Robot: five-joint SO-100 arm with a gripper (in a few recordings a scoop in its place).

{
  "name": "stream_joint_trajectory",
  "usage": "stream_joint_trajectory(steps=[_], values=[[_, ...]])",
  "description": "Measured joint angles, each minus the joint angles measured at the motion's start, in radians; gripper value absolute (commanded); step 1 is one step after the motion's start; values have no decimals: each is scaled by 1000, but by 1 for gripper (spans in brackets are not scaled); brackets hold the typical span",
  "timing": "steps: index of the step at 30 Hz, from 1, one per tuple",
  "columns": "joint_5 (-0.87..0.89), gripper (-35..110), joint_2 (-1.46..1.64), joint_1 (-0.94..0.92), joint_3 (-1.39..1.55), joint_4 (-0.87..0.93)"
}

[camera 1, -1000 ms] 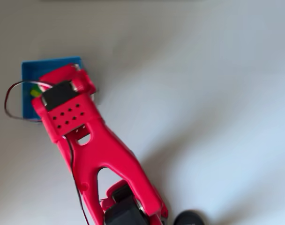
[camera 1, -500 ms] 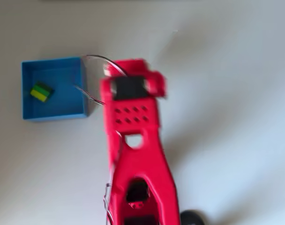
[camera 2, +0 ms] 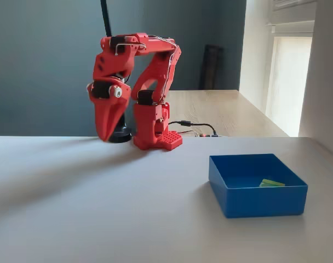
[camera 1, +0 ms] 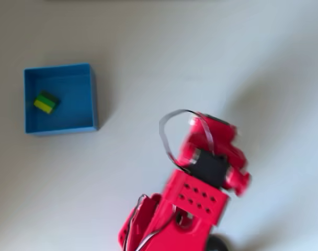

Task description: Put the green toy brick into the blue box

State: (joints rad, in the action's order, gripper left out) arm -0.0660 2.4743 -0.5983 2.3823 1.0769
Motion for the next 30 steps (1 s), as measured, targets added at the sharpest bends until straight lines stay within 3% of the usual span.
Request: stream_joint_trajectory(steps=[7,20,30], values=[[-2,0,6,-81,52,0],[41,0,21,173,244,-147],[-31,0,327,437,499,-193]])
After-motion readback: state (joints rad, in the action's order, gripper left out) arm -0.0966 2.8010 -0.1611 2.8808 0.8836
